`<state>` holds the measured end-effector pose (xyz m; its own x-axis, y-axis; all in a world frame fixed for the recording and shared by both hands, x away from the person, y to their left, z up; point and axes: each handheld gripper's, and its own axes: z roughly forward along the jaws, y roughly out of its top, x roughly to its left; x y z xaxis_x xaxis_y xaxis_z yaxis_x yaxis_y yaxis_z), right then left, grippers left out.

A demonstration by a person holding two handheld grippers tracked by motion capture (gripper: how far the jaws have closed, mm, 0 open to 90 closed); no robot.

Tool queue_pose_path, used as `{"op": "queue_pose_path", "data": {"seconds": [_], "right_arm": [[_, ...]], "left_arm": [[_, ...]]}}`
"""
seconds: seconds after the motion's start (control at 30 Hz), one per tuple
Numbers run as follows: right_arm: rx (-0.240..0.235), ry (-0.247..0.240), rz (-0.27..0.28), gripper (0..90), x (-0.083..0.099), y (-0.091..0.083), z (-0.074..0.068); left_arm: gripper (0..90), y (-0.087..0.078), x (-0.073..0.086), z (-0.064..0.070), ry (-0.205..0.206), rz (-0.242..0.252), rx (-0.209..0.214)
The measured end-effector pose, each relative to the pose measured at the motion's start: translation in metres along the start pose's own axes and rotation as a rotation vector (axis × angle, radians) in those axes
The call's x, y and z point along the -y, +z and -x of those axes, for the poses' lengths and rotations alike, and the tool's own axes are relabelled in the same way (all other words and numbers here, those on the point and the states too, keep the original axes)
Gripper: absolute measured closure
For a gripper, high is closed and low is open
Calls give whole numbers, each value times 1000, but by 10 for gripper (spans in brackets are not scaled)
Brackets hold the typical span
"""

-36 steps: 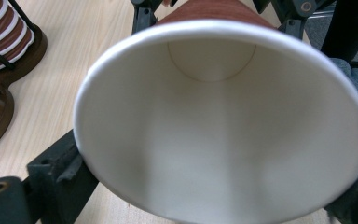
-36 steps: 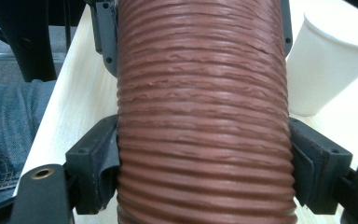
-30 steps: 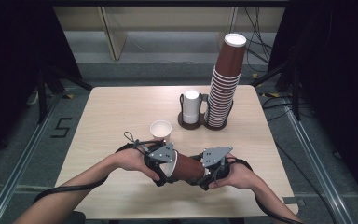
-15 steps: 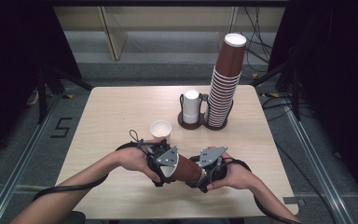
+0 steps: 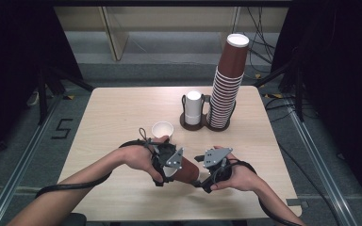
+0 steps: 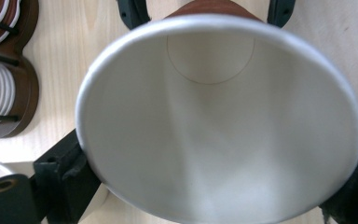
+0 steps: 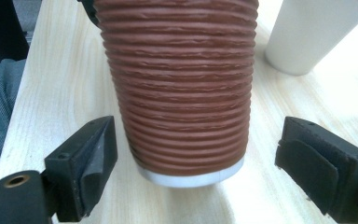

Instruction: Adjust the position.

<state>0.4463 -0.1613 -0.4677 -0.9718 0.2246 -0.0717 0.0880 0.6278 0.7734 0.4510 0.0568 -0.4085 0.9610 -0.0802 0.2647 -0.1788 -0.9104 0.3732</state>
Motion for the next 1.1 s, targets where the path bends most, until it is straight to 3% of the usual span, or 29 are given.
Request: {"op": "queue_pose_path", "data": {"seconds": [0.03, 0.07, 0.1, 0.13, 0.23, 0.4, 0.57, 0.6, 0.67, 0.73, 0.77, 0.8, 0.83, 0.87, 0.93, 1.1], "right_arm": [[-2, 0, 4, 136, 0, 0, 0], [-9, 41, -10, 139, 0, 0, -3], [-8, 11, -1, 143, -1, 1, -1], [-5, 35, -6, 145, -2, 0, -3], [2, -13, 7, 151, -4, 1, -1], [-11, 28, 1, 155, -6, 2, -5], [-9, -6, 27, 156, -9, 5, -4], [-1, -18, 34, 157, -10, 5, -4], [-8, 21, 30, 157, -12, 5, -7], [-10, -16, 43, 157, -14, 8, -5], [-10, -4, 38, 157, -14, 8, -7], [-6, -36, 45, 156, -15, 10, -5], [-11, 9, 31, 156, -15, 10, -8], [-12, -24, 40, 156, -16, 12, -6], [-3, -42, 44, 157, -18, 13, -5], [-16, -34, 37, 166, -19, 18, -6]], "left_arm": [[91, 0, 0, 0, 3, -9, -2], [91, 1, 0, 0, -7, -6, -6], [91, -1, -1, -2, 28, -45, -10], [90, -2, -2, -2, 32, -53, -11], [88, -3, -3, -2, 43, -72, -10], [90, -3, -5, -2, 52, -90, -16], [92, -5, -7, -4, 61, -113, -9], [92, -5, -7, -4, 65, -117, -9], [93, -4, -8, -4, 70, -119, -6], [93, -4, -9, -5, 77, -115, -4], [93, -4, -9, -5, 80, -116, -3], [93, -4, -10, -5, 83, -118, -4], [93, -4, -10, -5, 86, -120, -7], [93, -4, -10, -5, 85, -122, -6], [93, -4, -10, -5, 87, -123, -7], [94, -4, -12, -4, 89, -118, -5]]}}
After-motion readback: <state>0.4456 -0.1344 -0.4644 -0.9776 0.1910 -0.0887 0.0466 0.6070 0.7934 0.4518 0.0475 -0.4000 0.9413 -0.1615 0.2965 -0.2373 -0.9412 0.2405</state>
